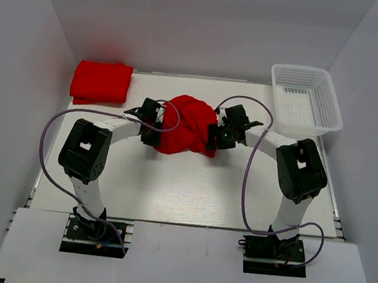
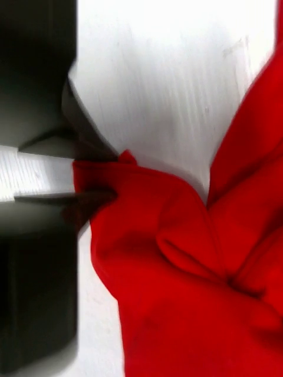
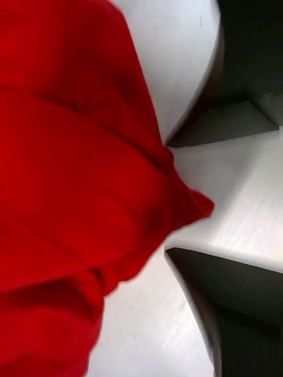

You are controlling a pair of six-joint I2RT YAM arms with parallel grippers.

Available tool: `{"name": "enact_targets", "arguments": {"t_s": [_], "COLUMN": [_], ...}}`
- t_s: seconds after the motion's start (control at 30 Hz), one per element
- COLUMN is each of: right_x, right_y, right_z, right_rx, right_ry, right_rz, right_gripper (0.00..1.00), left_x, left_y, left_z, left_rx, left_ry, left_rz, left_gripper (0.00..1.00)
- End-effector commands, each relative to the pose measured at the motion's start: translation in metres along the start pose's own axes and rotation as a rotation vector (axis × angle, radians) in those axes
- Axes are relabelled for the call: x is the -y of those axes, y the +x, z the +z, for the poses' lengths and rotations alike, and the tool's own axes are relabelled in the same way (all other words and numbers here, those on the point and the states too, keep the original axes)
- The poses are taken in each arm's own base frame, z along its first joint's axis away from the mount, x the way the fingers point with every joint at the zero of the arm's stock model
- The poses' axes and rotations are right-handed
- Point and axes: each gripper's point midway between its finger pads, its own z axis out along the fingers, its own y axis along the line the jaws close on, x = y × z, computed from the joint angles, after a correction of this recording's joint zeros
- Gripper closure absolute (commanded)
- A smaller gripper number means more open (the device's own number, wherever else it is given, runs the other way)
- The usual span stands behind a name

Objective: Fold and stack the t-shirts
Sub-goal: Flatten out the tshirt

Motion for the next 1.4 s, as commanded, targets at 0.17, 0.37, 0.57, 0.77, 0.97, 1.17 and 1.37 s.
{"name": "enact_targets", "arguments": {"t_s": [0.17, 0.37, 0.57, 0.77, 0.97, 1.17, 1.37], "right_x": [0.01, 0.018, 0.048, 0.086, 0.103, 0.062, 0.037], "right_y": [-0.057, -0.095, -0.134, -0.155, -0.16, -0.175, -0.197], "right_z": [-0.023, -0.08, -0.162, -0.258, -0.334, -0.384, -0.455], "right_rx": [0.208, 0.357, 0.546, 0.75, 0.885, 1.013, 1.16], "right_ry": [0.124, 0.243, 0.483, 0.677, 0.805, 0.678, 0.716], "right_rz": [0.092, 0.03, -0.013, 0.068, 0.115, -0.005, -0.09], "right_gripper": [1.0, 1.0, 1.0, 1.0, 1.0, 1.0, 1.0], "left_x": [-0.011, -0.008, -0.039, -0.088, -0.107, -0.08, -0.065], "left_y": [-0.009, -0.095, -0.148, -0.146, -0.134, -0.15, -0.172], "left_z": [-0.006, -0.091, -0.186, -0.278, -0.367, -0.426, -0.471], "left_rx": [0.048, 0.411, 0.672, 0.819, 0.994, 1.207, 1.305], "left_ry": [-0.123, -0.16, -0.362, -0.659, -0.776, -0.557, -0.495], "left_rz": [0.036, -0.039, -0.126, -0.274, -0.379, -0.306, -0.281], "left_gripper": [1.0, 1.0, 1.0, 1.0, 1.0, 1.0, 1.0]}}
